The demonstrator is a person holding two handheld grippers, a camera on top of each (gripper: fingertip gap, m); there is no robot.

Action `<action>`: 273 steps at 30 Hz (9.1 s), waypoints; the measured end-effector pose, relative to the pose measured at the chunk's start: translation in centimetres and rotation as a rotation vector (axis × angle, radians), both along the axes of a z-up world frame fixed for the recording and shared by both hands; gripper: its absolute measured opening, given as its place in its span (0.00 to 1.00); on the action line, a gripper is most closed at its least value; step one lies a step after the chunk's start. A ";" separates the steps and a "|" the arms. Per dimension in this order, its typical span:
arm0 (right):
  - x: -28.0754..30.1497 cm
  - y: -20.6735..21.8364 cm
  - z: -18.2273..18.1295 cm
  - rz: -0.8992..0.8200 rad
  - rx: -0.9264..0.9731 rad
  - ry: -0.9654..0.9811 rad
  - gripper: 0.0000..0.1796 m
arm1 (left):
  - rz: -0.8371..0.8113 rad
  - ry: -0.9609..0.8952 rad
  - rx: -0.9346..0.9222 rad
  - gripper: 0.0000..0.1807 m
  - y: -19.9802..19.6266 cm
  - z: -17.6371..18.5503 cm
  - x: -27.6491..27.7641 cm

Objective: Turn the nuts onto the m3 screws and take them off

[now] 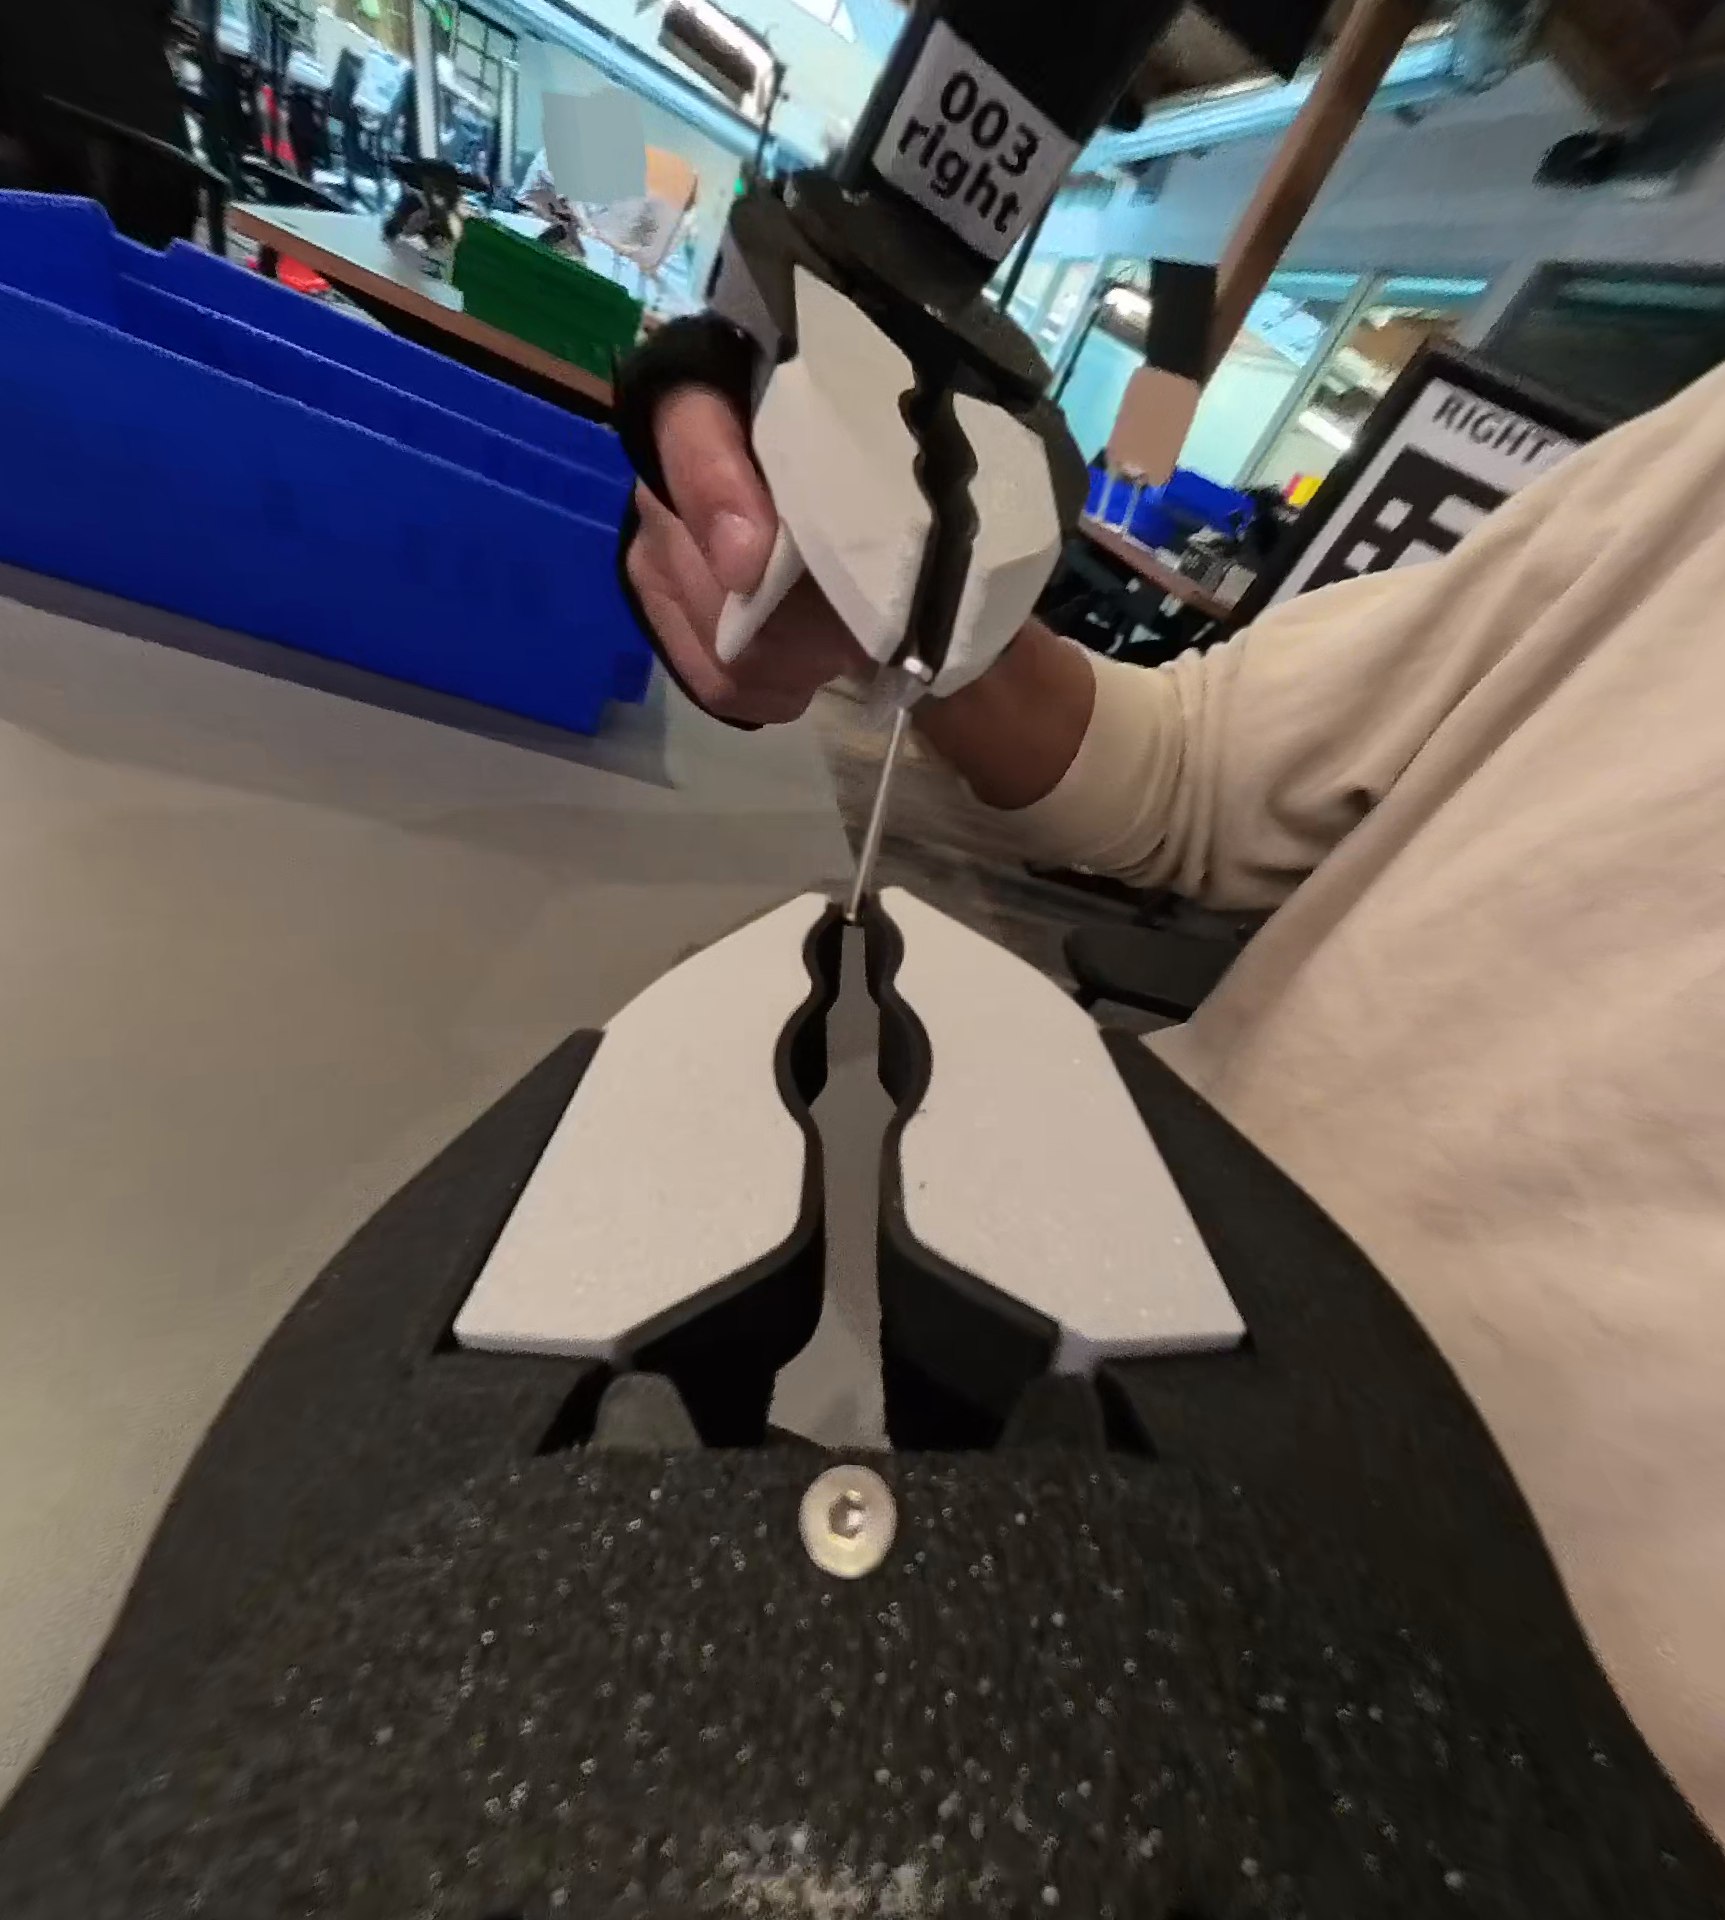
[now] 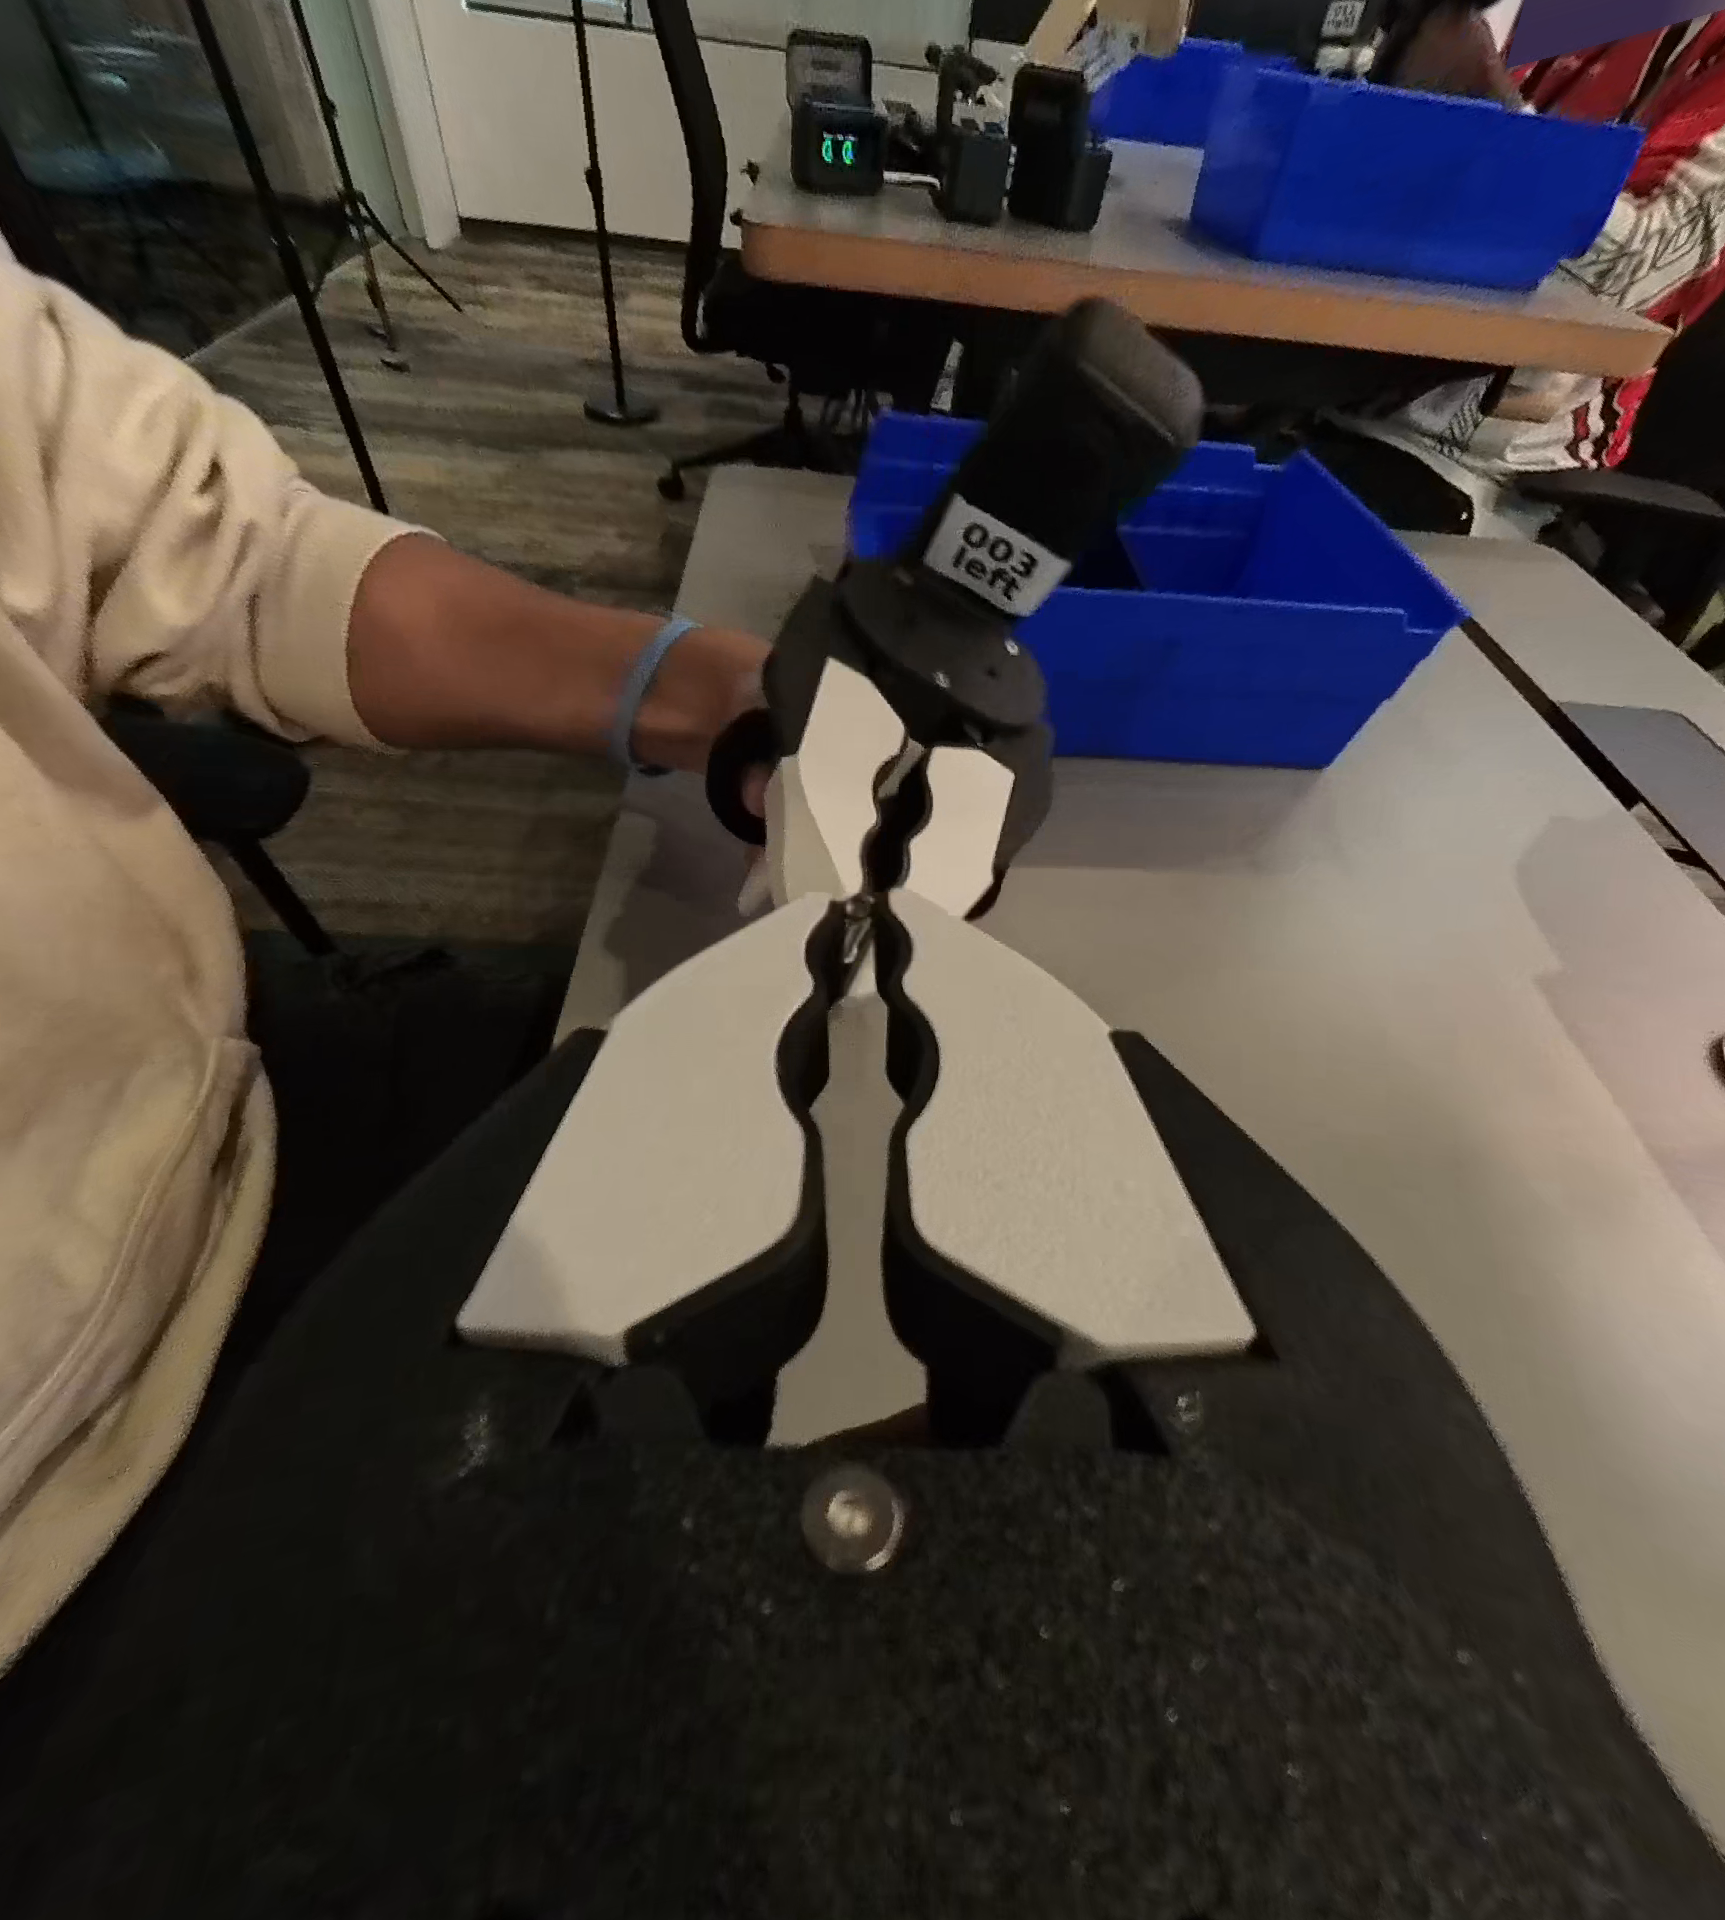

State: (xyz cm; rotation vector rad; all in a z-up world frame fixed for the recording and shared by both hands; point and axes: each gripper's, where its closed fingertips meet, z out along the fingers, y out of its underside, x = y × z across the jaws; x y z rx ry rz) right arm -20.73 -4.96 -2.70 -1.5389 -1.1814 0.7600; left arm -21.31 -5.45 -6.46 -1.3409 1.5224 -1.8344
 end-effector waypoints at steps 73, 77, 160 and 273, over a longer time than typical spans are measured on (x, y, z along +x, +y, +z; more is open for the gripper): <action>0.7 5.0 -1.9 -0.241 -0.114 0.191 0.03 | 0.798 0.037 0.338 0.02 5.7 -1.4 1.3; 0.5 4.8 -2.0 -0.231 -0.117 0.196 0.04 | 0.804 0.047 0.314 0.02 6.2 -1.6 1.2; -1.1 3.3 1.5 -0.215 -0.088 0.484 0.24 | 0.567 -0.132 0.005 0.02 5.2 2.3 0.0; 41.4 11.4 -13.5 -1.290 -0.384 -0.218 0.03 | 1.310 0.096 0.344 0.23 7.0 -2.8 -5.2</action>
